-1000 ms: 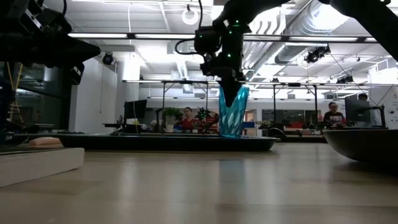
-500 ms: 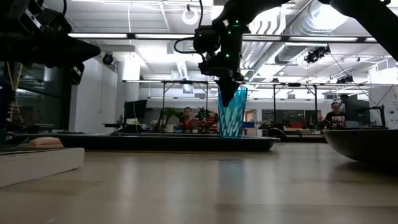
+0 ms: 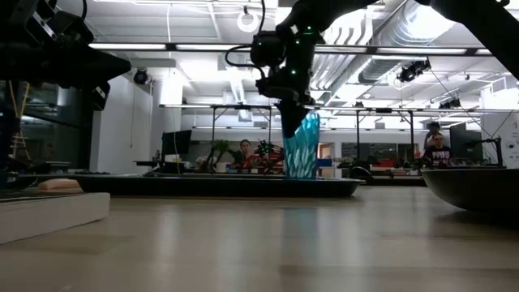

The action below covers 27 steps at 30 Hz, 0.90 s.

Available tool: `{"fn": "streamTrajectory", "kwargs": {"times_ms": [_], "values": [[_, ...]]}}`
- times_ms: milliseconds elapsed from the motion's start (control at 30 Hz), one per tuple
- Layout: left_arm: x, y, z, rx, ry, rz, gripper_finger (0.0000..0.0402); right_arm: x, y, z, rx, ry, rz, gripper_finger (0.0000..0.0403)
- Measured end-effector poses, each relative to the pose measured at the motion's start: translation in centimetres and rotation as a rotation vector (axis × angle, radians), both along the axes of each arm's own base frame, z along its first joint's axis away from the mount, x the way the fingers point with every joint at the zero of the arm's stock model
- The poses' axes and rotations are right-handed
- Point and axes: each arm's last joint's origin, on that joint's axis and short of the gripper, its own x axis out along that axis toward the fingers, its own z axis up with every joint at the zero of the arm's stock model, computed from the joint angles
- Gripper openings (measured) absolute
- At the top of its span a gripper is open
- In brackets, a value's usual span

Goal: Pick and place plate/cup/fork/spoon on tray
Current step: Put the blue cup on the top right of the black tray, then put the orange fork on the left side of the black tray

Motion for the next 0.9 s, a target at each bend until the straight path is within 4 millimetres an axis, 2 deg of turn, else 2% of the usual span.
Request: {"fn": "streamTrajectory", "kwargs": {"times_ms": [167,333,600,900], "values": [[0.0,0.0,0.0,0.000,0.000,0.000,0.0001,0.1,0.0,0.0,-0.013,-0.003,0.043,0.0146],[0.0,0.0,0.0,0.000,0.001,0.000,0.0001,-0.1,0.0,0.3,-0.013,0.004,0.060,0.0163],[0.0,0.0,0.0,0.000,0.000,0.000,0.0001,-1.4,0.6,3.2,-0.036,-0.047,0.062,0.0165],[0.0,0.0,0.0,0.000,0.000,0.000,0.0001,-4.0,1.8,7.8,-0.051,-0.133,0.069,0.0165]]}}
